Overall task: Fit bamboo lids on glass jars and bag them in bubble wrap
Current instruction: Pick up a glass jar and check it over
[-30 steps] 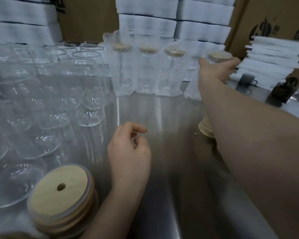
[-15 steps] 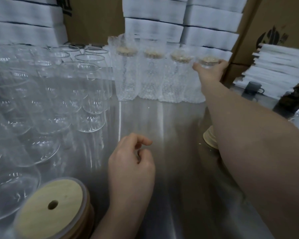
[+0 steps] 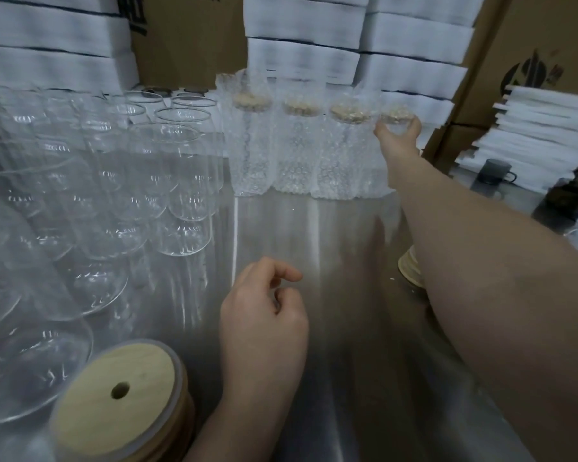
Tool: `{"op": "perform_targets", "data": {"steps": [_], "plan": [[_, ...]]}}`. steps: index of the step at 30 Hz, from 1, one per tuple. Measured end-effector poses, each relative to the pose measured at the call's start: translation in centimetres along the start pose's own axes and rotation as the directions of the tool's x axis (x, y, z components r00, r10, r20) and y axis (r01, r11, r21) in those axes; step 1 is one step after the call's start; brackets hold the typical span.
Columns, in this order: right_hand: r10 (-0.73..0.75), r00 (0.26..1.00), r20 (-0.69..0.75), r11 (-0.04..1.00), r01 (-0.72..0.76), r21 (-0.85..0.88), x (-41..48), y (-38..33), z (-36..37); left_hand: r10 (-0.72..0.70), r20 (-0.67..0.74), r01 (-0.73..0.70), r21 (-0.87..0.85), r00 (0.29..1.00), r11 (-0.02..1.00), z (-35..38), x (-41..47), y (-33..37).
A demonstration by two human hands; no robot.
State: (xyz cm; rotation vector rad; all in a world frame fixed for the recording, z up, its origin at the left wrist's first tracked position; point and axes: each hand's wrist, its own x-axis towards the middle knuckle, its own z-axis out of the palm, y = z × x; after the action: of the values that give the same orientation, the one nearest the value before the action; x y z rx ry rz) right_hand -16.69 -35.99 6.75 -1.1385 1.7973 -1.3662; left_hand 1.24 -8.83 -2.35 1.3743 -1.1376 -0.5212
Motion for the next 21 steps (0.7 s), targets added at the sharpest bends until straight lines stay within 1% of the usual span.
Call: {"op": "perform_targets", "data": {"steps": [3, 4, 5, 6, 8, 9, 10, 11, 12, 14, 15, 16, 17, 18, 19, 20, 21], "plan": [[0.057, 0.998, 0.009, 0.998, -0.057, 0.034, -0.2, 0.2, -0.3, -0.032, 0.016, 0.032, -0.043, 0.999, 0.999, 0.2, 0.2, 0.0], [0.067, 0.997, -0.038, 0.998, -0.066, 0.022, -0.4, 0.2, -0.3, -0.04, 0.023, 0.042, -0.058, 0.999, 0.997, 0.2, 0.2, 0.0], [0.053, 0.991, -0.123, 0.999, -0.054, 0.001, -0.8, 0.1, -0.2, -0.037, 0.024, 0.038, -0.057, 0.999, 0.998, 0.3, 0.3, 0.1], [0.01, 0.973, -0.23, 1.0, -0.016, -0.022, -1.4, -0.3, -0.1, -0.028, 0.019, 0.029, -0.04, 0.999, 0.999, 0.2, 0.4, 0.1], [-0.132, 0.893, -0.431, 0.991, 0.121, -0.052, -3.0, -1.4, 0.4, -0.035, 0.014, 0.036, -0.026, 0.999, 0.999, 0.2, 0.5, 0.3], [-0.208, 0.847, -0.49, 0.977, 0.205, -0.06, -4.1, -2.1, 0.8, -0.046, 0.02, 0.046, -0.033, 0.999, 0.998, 0.1, 0.6, 0.3], [-0.277, 0.815, -0.509, 0.955, 0.29, -0.056, -5.4, -3.0, 1.3, -0.052, 0.026, 0.053, -0.037, 0.998, 0.998, 0.1, 0.7, 0.4], [-0.338, 0.805, -0.487, 0.927, 0.374, -0.024, -6.8, -3.8, 1.9, -0.055, 0.028, 0.056, -0.032, 0.998, 0.998, 0.1, 0.7, 0.5], [-0.397, 0.814, -0.424, 0.89, 0.455, 0.04, -8.5, -4.5, 2.6, -0.055, 0.028, 0.056, -0.026, 0.998, 0.998, 0.1, 0.8, 0.5], [-0.515, 0.834, -0.196, 0.8, 0.55, 0.239, -12.3, -5.6, 4.1, -0.053, 0.021, 0.054, -0.015, 0.998, 0.998, 0.1, 0.9, 0.6], [-0.586, 0.808, -0.058, 0.753, 0.569, 0.33, -14.5, -5.9, 4.7, -0.049, 0.015, 0.049, -0.006, 0.999, 0.999, 0.1, 0.9, 0.6], [-0.648, 0.757, 0.084, 0.721, 0.575, 0.387, -16.5, -6.0, 5.2, -0.041, 0.01, 0.041, 0.006, 0.999, 0.999, 0.0, 0.8, 0.6], [-0.695, 0.685, 0.216, 0.703, 0.587, 0.401, -18.4, -5.9, 5.6, -0.029, 0.009, 0.029, 0.02, 1.0, 0.999, 0.0, 0.8, 0.6], [-0.712, 0.618, 0.334, 0.702, 0.612, 0.366, -20.0, -5.6, 5.9, -0.018, 0.01, 0.018, 0.03, 1.0, 0.999, -0.1, 0.7, 0.7], [-0.702, 0.556, 0.444, 0.703, 0.638, 0.313, -21.3, -5.3, 6.2, -0.009, 0.013, 0.008, 0.033, 1.0, 0.999, -0.2, 0.8, 0.8], [-0.668, 0.513, 0.539, 0.709, 0.657, 0.254, -22.2, -4.8, 6.5, -0.005, 0.019, 0.005, 0.033, 1.0, 0.999, -0.3, 0.8, 0.8], [-0.619, 0.491, 0.613, 0.724, 0.659, 0.202, -22.8, -4.3, 6.8, -0.007, 0.023, 0.006, 0.029, 1.0, 1.0, -0.3, 0.8, 0.8]]}}
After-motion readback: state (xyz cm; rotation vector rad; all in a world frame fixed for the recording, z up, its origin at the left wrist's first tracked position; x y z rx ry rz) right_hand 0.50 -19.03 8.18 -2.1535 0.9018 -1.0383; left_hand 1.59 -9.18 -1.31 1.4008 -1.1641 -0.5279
